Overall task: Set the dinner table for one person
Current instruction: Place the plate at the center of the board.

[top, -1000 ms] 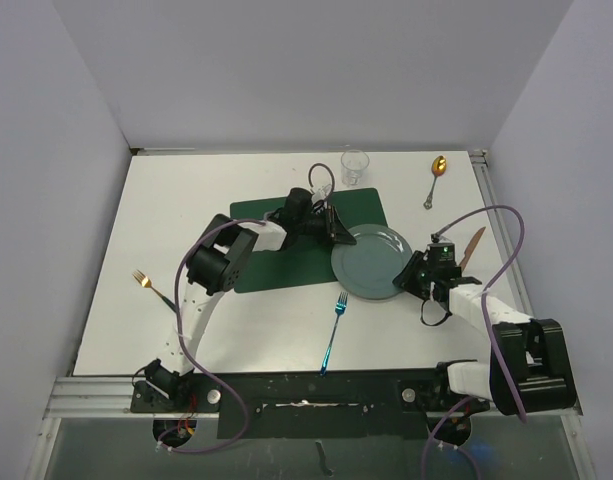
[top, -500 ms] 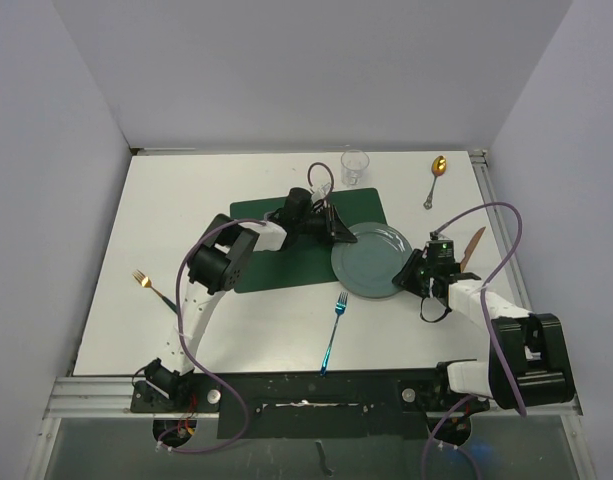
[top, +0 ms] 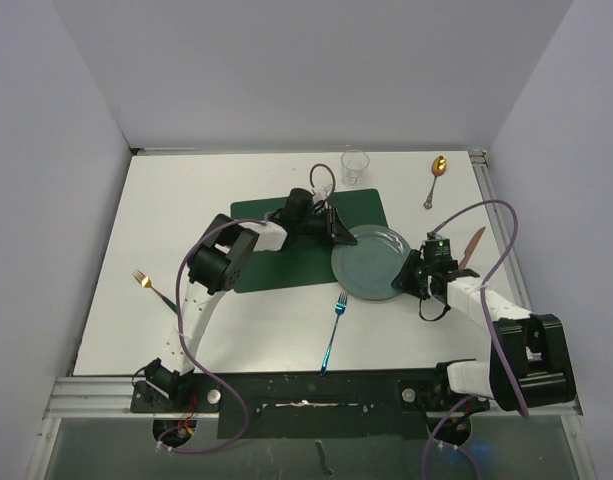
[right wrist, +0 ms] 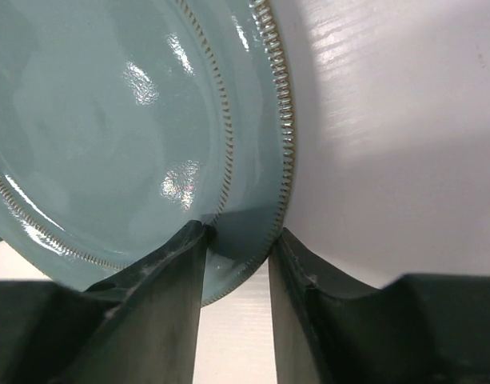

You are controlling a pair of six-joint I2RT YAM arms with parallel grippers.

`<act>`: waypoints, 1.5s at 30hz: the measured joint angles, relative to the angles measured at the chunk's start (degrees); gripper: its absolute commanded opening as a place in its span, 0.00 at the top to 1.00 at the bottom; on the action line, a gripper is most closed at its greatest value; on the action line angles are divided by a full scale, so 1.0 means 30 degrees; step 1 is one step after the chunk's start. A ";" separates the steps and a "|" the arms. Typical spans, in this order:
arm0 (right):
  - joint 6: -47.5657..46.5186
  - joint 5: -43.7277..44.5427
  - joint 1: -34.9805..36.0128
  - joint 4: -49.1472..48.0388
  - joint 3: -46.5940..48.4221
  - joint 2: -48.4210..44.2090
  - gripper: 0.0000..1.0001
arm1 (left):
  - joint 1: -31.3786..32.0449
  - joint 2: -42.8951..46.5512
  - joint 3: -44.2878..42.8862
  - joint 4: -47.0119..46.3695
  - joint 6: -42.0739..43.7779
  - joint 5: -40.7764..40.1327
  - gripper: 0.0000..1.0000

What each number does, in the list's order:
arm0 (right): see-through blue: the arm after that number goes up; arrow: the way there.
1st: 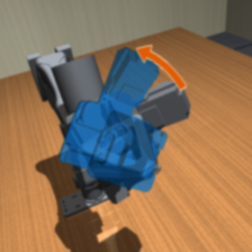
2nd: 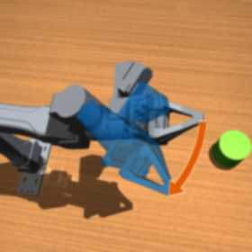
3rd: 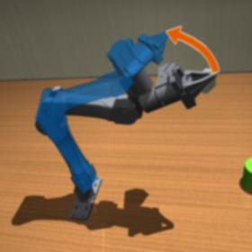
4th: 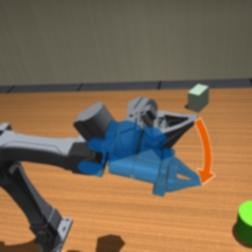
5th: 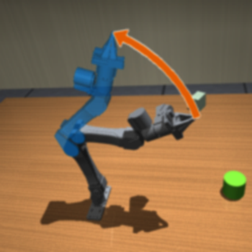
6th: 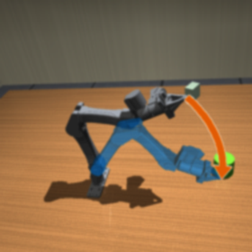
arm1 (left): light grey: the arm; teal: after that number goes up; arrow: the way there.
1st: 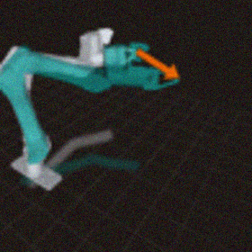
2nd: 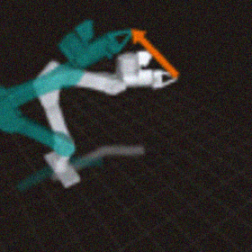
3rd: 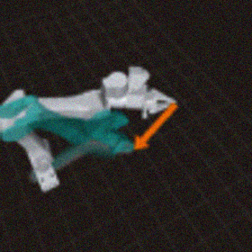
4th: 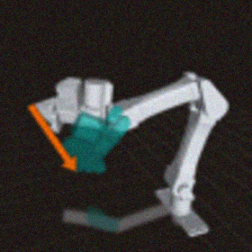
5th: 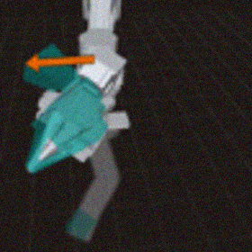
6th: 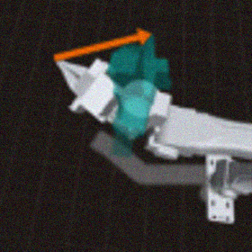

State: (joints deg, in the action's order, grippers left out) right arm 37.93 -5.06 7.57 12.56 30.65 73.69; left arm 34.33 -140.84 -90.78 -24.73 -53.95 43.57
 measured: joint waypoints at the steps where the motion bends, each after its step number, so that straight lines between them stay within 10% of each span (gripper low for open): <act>1: -0.0022 -0.0007 0.0015 0.0051 0.0000 -0.0044 0.62 | 0.0000 0.0000 0.0000 0.0007 0.0044 0.0051 1.00; 9: -0.1392 -0.0160 0.0947 0.2084 0.0168 -0.1166 0.43 | 0.0328 0.0000 -0.0007 0.0313 0.0015 0.0299 1.00; 45: -0.2113 0.0539 0.1260 0.2980 0.2040 -0.2958 0.43 | 0.1632 -0.0532 -0.0131 -0.0554 -0.0634 0.1450 1.00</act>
State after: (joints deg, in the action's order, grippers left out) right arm 31.59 -3.44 11.35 21.50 36.77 64.82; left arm 39.22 -142.43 -91.18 -26.39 -55.86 47.92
